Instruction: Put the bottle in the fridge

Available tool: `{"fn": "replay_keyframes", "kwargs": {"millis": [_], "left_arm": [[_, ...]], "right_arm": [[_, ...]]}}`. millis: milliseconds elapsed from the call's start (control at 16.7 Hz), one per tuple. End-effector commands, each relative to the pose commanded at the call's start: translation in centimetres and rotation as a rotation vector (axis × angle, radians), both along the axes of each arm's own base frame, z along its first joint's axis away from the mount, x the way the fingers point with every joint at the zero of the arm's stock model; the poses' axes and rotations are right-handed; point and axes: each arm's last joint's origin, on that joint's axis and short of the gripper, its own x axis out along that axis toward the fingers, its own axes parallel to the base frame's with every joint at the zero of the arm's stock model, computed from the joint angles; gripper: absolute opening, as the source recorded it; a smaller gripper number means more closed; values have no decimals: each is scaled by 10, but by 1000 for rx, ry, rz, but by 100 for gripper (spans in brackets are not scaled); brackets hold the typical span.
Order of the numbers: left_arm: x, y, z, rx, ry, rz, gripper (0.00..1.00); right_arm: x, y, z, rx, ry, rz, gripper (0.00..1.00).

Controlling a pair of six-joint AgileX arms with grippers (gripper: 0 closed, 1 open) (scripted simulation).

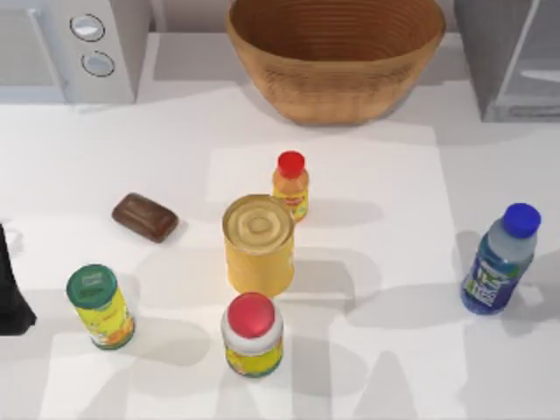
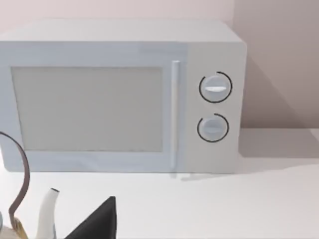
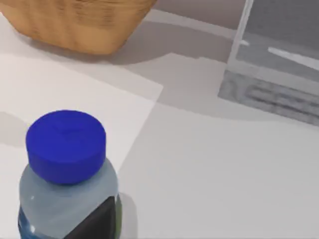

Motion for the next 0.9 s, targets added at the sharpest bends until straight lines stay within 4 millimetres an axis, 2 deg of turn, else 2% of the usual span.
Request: {"fn": "replay_keyframes", "kwargs": {"millis": [480, 660, 900], "left_arm": [[0, 0, 0, 0, 0, 0, 100], [0, 0, 0, 0, 0, 0, 100], [0, 0, 0, 0, 0, 0, 100]], "right_arm": [[46, 4, -25, -48, 269, 380, 100], [53, 5, -34, -42, 311, 451, 100], [54, 5, -35, -41, 317, 460, 100]]}}
